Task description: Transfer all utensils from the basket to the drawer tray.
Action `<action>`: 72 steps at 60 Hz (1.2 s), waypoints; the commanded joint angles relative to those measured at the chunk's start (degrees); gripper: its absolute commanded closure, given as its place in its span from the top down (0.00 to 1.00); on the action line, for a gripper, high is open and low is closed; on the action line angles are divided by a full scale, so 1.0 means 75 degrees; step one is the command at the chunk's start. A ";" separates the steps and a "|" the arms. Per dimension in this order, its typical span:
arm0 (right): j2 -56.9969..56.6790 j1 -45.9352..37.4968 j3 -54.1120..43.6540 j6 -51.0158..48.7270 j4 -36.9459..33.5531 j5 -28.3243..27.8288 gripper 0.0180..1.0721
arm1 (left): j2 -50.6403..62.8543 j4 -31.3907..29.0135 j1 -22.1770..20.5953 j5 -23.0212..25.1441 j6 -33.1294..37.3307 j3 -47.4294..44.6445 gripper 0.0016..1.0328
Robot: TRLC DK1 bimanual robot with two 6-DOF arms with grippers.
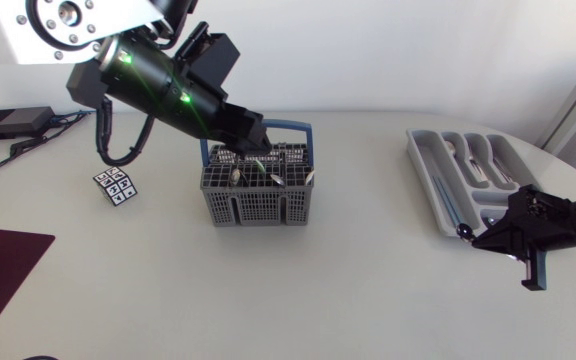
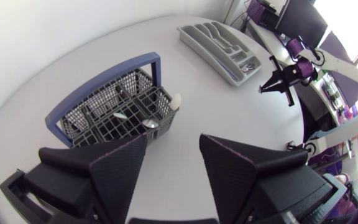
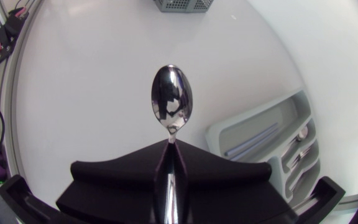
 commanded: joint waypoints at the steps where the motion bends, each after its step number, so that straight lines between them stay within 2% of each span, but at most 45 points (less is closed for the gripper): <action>1: 0.0537 -0.0398 0.0434 -0.0782 0.0046 0.0018 0.05 | 0.0248 0.0162 -0.0295 -0.0285 0.0157 -0.0187 0.58; 16: 0.1850 -0.1171 0.1606 -0.1543 0.0351 0.0452 0.05 | 0.0470 0.0467 -0.0963 -0.1070 0.0462 -0.0281 0.58; 28: 0.2729 -0.1370 0.2320 -0.1766 0.0820 0.0944 0.06 | 0.0740 0.0771 -0.1221 -0.1551 0.0602 -0.0293 0.58; 37: 0.3326 -0.1370 0.2473 -0.1813 0.1511 0.1377 0.06 | 0.0927 0.1064 -0.1350 -0.1785 0.0731 -0.0340 0.58; 53: 0.3830 -0.1300 0.2508 -0.1871 0.2320 0.1788 0.07 | 0.1185 0.1685 -0.1830 -0.2617 0.0977 -0.0539 0.58; 65: 0.3608 -0.1265 0.2063 -0.1860 0.3140 0.1776 0.25 | 0.1326 0.2107 -0.2077 -0.2992 0.1130 -0.0691 0.58; 72: 0.3174 -0.1265 0.1758 -0.1707 0.3538 0.1752 0.50 | 0.1513 0.2447 -0.2170 -0.3320 0.1212 -0.0809 0.58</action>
